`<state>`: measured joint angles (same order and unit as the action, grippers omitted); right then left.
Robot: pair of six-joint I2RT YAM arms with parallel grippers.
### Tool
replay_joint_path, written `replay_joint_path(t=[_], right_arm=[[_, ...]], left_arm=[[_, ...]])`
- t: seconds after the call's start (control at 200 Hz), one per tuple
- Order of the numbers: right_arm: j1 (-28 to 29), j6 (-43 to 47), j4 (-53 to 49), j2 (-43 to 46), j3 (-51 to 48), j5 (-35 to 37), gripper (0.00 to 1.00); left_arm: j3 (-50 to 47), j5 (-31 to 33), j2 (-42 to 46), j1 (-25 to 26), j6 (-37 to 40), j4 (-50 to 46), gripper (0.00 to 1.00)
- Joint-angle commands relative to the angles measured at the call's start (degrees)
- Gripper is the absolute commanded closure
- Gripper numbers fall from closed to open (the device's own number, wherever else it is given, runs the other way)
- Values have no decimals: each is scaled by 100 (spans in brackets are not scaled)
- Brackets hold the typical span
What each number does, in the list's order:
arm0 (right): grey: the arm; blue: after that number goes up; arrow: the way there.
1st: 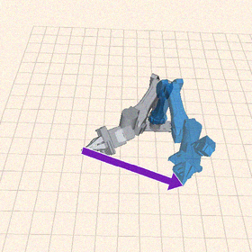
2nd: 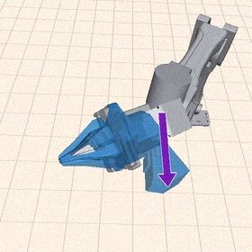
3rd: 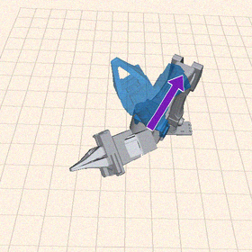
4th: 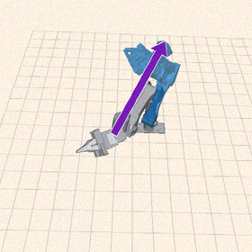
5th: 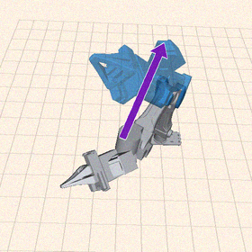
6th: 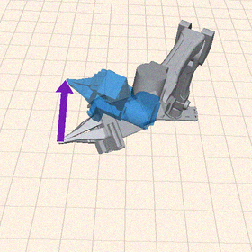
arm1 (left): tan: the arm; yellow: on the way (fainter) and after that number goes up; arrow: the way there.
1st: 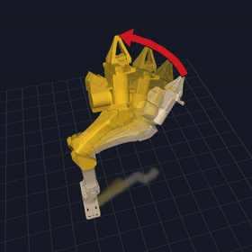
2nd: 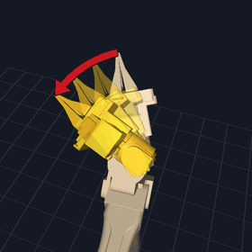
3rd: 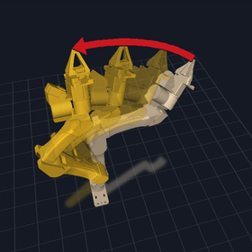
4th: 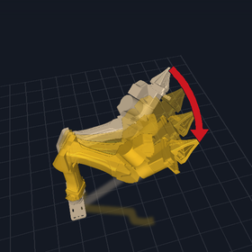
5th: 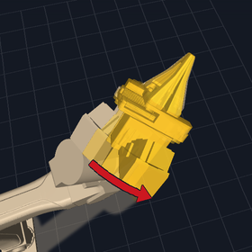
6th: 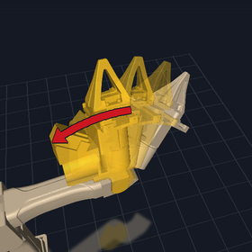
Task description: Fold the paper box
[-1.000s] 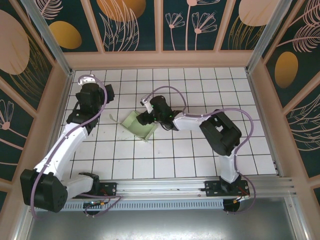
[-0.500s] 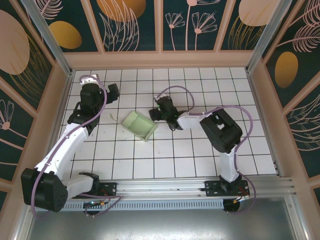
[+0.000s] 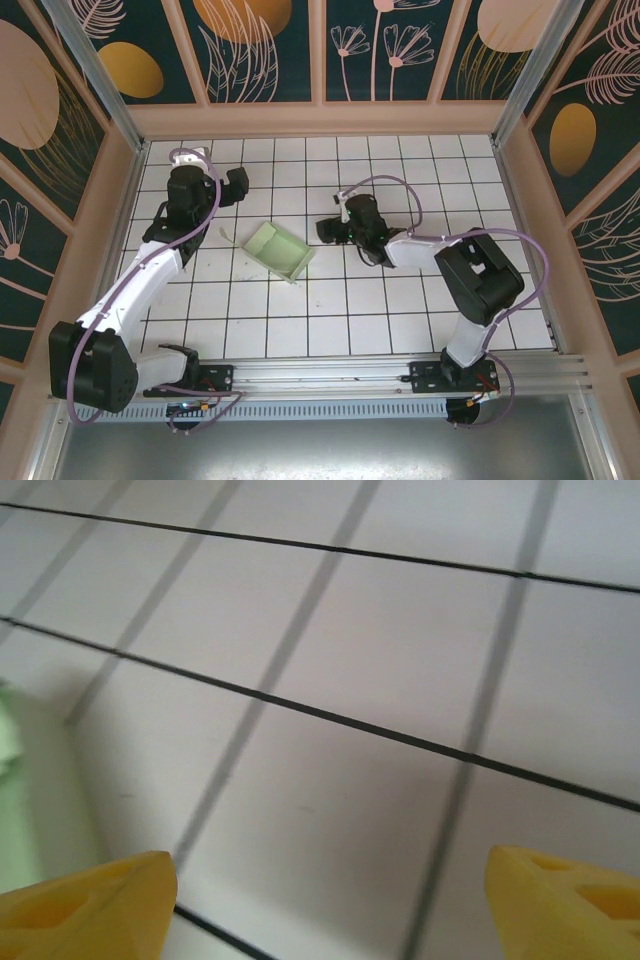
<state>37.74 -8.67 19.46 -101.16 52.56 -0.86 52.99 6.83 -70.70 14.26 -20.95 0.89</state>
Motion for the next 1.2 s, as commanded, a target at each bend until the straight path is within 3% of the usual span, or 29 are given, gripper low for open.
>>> replay_joint_path(t=[0.0,0.225,0.4,0.606,0.826,1.196], right_arm=[[303,317,278,-430,675,-805,18],[828,901,-614,-1581,1996,-983,16],[836,823,-1181,-1921,2415,-308,16],[356,252,-1278,-1409,1891,414,17],[-390,-502,-1233,-522,696,861,18],[-942,-804,75,1370,-1228,508,20]], left_arm=[[-45,-131,12,25,-71,223,1],[-39,-26,38,25,26,26,1],[-21,-103,-39,29,38,8,1],[42,-360,-245,25,-72,133,1],[116,-572,-490,28,-164,304,1],[181,-764,-730,25,-190,418,1]])
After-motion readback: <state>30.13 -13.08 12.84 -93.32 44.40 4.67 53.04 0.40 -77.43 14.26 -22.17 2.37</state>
